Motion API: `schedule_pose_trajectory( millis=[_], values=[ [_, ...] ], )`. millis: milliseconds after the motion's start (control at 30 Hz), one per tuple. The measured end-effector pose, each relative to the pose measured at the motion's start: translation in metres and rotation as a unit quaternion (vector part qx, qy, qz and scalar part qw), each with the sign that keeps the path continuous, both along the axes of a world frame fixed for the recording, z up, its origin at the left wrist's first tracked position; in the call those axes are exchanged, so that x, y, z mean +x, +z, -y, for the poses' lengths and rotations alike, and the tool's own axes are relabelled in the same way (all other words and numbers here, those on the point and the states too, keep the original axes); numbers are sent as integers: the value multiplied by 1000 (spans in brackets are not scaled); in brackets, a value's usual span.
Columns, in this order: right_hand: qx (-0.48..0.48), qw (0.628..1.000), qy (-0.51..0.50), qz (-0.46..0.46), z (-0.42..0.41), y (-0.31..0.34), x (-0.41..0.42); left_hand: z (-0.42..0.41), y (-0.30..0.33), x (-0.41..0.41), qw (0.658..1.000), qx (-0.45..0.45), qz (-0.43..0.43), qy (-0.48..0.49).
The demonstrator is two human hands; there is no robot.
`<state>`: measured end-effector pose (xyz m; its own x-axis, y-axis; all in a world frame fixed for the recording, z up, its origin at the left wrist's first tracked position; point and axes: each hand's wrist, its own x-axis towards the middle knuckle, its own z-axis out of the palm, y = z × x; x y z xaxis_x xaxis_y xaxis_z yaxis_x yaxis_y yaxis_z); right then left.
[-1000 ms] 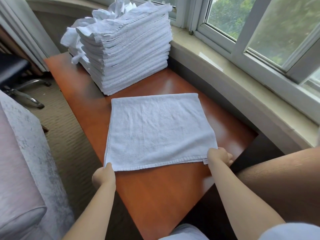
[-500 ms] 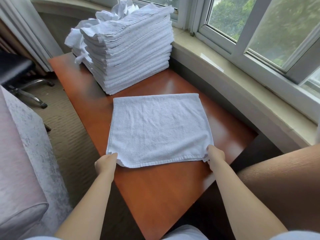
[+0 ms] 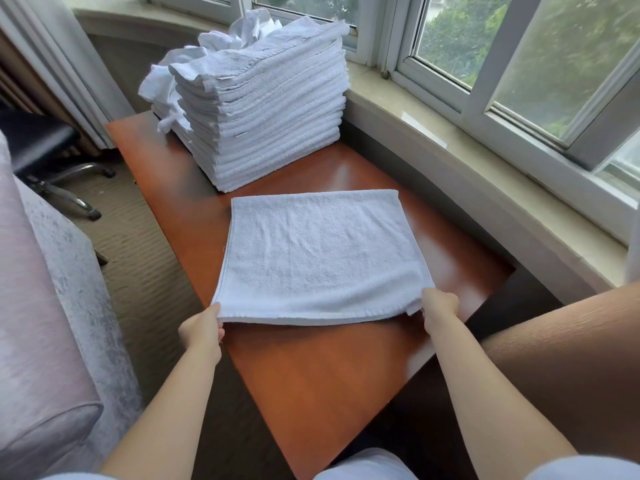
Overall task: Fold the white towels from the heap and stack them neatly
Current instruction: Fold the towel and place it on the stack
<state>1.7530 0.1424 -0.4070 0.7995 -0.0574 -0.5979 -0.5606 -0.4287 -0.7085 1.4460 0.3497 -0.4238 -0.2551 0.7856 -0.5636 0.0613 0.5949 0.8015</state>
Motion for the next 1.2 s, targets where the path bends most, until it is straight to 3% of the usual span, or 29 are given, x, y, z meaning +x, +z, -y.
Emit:
schedule_pose_trajectory(
  millis=[100,300,433,600,800,900,933,1000,1100,1200],
  values=[
    [5,997,9,79,3,12,-2,5,10,1,996,85,-10,14],
    [14,994,-104,14,35,3,-36,32,7,-21,997,-13,24,77],
    [-6,978,-197,64,34,14,-60,41,20,-21,993,-3,40,111],
    [48,977,-189,87,-8,33,-48,12,51,28,983,18,115,145],
    [188,959,-192,86,-86,44,31,-69,75,93,964,57,208,154],
    [203,972,-96,68,-117,30,61,-101,60,113,973,83,205,64],
    [186,980,-49,57,-124,22,64,-106,49,117,982,80,173,9],
    [106,992,28,59,-126,0,62,-106,25,118,992,71,6,-107],
    [-113,979,107,128,-116,-26,52,-95,-7,101,936,63,-271,-215],
    [-219,957,131,136,-112,-28,52,-97,-13,91,889,44,-381,-250]
  ],
)
